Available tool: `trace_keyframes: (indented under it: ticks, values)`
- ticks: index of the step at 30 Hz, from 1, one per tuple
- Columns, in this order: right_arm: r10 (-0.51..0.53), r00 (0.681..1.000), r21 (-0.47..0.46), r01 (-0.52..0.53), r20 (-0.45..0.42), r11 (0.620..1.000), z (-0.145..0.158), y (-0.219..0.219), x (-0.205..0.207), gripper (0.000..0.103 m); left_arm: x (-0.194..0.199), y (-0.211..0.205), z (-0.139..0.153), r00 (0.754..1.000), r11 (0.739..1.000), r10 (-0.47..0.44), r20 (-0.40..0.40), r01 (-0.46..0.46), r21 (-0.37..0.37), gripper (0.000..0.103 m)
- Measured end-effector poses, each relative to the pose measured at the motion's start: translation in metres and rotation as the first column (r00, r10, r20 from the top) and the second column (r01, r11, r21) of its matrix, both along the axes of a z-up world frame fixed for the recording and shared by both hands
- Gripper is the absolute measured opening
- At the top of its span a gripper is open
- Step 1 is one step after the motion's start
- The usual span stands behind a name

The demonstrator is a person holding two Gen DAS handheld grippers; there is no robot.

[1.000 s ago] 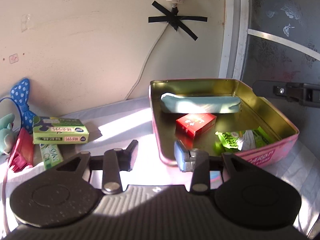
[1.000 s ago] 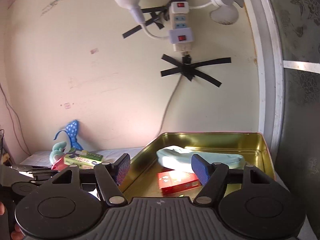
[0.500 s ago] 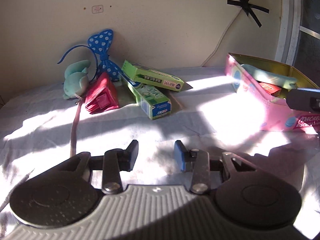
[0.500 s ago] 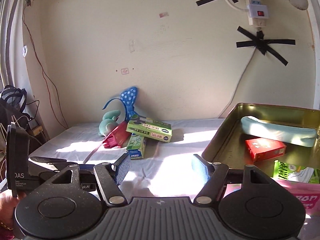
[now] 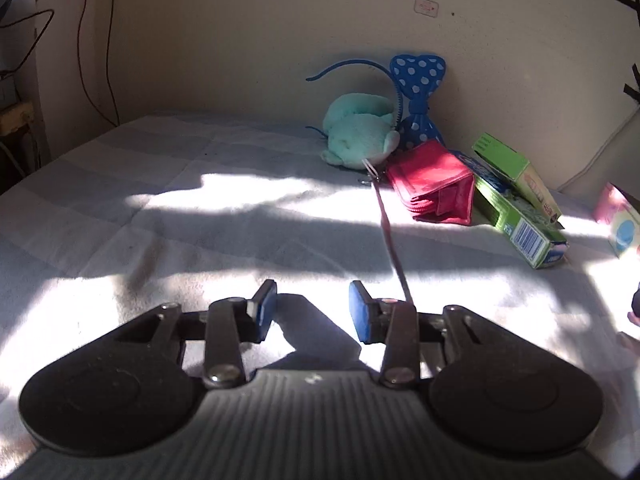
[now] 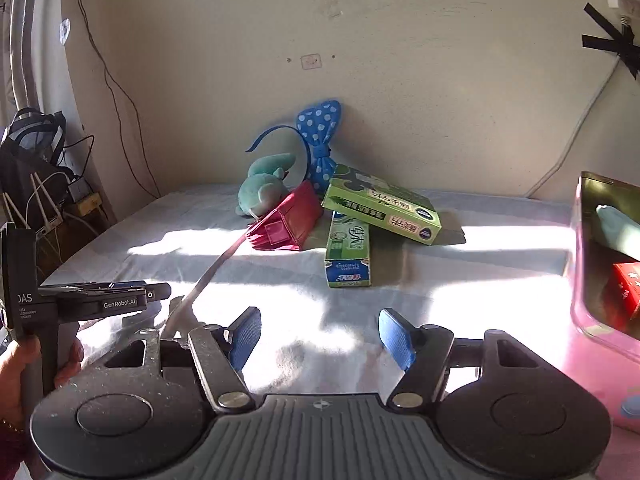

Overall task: Organize objects
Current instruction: 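Reach to the red pouch and close both grippers on it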

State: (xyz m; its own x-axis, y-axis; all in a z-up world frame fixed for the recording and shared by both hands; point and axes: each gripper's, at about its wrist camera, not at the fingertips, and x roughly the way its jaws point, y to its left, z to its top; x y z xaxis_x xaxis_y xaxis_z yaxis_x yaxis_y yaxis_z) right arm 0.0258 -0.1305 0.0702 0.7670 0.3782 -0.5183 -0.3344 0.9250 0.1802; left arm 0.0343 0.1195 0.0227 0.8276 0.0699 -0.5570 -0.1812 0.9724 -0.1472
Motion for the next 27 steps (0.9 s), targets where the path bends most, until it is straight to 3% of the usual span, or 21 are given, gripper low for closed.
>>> trace_keyframes:
  ticks: [5,10,13,17,22,25,27]
  values:
    - [0.055,0.998,-0.037,-0.054,0.023,0.998,0.004,0.053,0.043,0.056,-0.011,0.007,0.004,0.995,0.998,0.058,0.082,-0.055,-0.043,0.042]
    - [0.091,0.994,-0.246,-0.072,0.067,0.967,-0.008,0.104,0.089,0.04,-0.011,0.001,0.005,0.996,1.0,0.017,0.087,-0.016,-0.015,0.043]
    - [0.096,0.993,-0.321,-0.067,0.075,0.945,-0.015,0.119,0.108,0.032,-0.009,0.003,0.004,0.997,1.0,0.011,0.079,-0.009,-0.029,0.044]
    - [0.085,0.994,-0.369,-0.053,0.073,0.928,-0.022,0.127,0.126,0.0,-0.007,0.01,0.003,0.998,0.996,0.022,0.059,-0.017,-0.083,0.044]
    - [0.089,0.991,-0.325,-0.051,0.103,0.944,-0.018,0.116,0.113,0.0,-0.008,0.015,0.002,0.998,0.993,0.03,0.06,-0.022,-0.114,0.044]
    - [0.121,0.987,-0.29,-0.086,0.105,0.953,-0.01,0.1,0.082,0.0,-0.01,0.015,0.003,0.997,0.993,0.019,0.078,-0.01,-0.121,0.045]
    - [0.144,0.984,-0.275,-0.11,0.105,0.955,-0.008,0.086,0.053,0.0,-0.012,0.015,0.005,0.995,0.992,0.002,0.099,0.01,-0.127,0.051]
